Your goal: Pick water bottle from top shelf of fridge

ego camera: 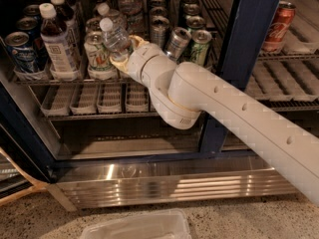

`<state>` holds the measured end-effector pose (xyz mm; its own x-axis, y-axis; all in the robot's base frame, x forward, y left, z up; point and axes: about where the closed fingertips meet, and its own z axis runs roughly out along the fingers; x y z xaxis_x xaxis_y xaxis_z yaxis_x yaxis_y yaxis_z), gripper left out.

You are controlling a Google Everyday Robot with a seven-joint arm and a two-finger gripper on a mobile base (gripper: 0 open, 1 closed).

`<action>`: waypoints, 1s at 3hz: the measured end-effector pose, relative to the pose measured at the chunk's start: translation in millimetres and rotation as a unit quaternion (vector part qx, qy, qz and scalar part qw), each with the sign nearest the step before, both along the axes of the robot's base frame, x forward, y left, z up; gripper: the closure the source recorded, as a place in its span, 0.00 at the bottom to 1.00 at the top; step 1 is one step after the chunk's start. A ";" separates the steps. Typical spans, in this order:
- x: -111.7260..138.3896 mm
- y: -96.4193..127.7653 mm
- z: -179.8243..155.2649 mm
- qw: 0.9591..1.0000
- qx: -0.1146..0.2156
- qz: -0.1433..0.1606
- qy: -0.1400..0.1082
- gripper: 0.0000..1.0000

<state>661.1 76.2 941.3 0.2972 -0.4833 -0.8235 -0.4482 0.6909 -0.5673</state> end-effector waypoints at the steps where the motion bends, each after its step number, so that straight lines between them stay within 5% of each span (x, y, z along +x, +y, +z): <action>1: -0.2 1.1 0.7 1.000 0.000 0.000 0.000 1.00; 3: -11.9 6.1 7.7 0.999 0.025 0.038 0.017 1.00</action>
Offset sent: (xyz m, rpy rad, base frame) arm -0.1198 0.0225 0.0906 0.4935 0.3700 0.6753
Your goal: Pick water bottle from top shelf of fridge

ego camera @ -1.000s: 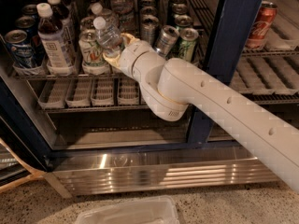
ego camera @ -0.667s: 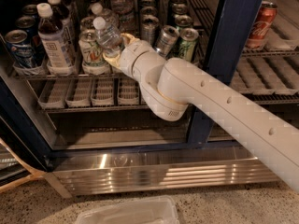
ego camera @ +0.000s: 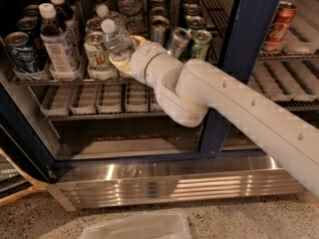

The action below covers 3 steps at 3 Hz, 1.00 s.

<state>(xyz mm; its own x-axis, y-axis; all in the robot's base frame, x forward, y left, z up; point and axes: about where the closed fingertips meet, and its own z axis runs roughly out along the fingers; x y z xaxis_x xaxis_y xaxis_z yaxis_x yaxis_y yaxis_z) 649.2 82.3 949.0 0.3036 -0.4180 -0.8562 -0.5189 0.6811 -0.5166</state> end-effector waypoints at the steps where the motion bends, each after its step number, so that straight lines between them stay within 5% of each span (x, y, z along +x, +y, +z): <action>1: -4.0 3.1 3.6 1.000 0.005 0.012 0.000 1.00; 3: -11.8 8.3 9.0 0.999 0.013 0.031 -0.001 1.00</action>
Offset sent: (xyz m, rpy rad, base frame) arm -0.1836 0.0273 0.1988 0.3015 -0.0251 0.8012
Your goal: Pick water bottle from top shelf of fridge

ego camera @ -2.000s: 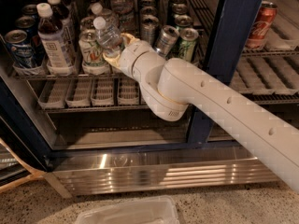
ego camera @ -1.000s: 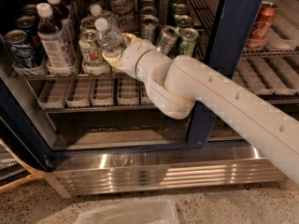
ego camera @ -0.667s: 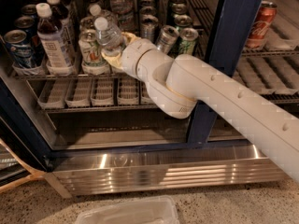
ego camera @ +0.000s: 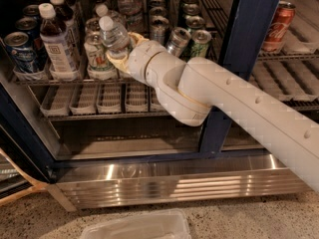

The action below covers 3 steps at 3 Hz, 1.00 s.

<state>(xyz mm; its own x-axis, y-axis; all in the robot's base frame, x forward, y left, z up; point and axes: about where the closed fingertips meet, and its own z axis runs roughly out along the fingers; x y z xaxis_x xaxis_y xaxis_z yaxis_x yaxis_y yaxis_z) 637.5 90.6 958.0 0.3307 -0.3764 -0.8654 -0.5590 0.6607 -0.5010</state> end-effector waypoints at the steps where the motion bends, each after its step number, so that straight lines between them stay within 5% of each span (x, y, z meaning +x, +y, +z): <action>1: -2.9 0.9 4.0 1.000 0.020 0.004 0.022 1.00; 3: -3.4 0.1 6.2 0.999 0.024 0.004 0.026 1.00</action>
Offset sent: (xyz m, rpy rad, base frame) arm -0.0272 -0.0332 0.1154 0.2830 0.2988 0.0208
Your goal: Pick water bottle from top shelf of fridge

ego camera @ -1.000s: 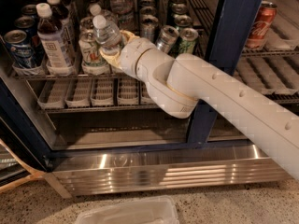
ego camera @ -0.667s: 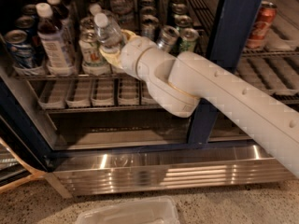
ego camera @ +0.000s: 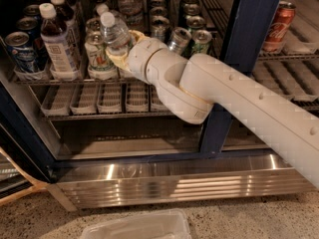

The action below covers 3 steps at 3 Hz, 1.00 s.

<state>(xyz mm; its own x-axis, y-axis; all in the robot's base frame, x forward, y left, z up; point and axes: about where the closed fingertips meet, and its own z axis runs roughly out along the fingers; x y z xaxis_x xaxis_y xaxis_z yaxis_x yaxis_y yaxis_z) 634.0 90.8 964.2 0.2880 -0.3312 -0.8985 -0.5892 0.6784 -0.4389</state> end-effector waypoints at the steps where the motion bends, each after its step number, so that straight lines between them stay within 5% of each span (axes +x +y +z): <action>1: -2.7 -0.7 5.9 1.000 0.005 0.000 0.004 1.00; 3: -39.0 -6.1 67.8 0.998 0.045 -0.002 0.038 1.00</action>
Offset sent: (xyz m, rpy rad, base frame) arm -0.0734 -0.0355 0.2176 0.1442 0.0979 0.0197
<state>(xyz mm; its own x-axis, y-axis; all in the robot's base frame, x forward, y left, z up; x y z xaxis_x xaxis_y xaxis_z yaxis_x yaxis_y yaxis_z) 595.1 84.6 1031.9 0.2165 -0.2502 -0.9437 -0.6152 0.7156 -0.3309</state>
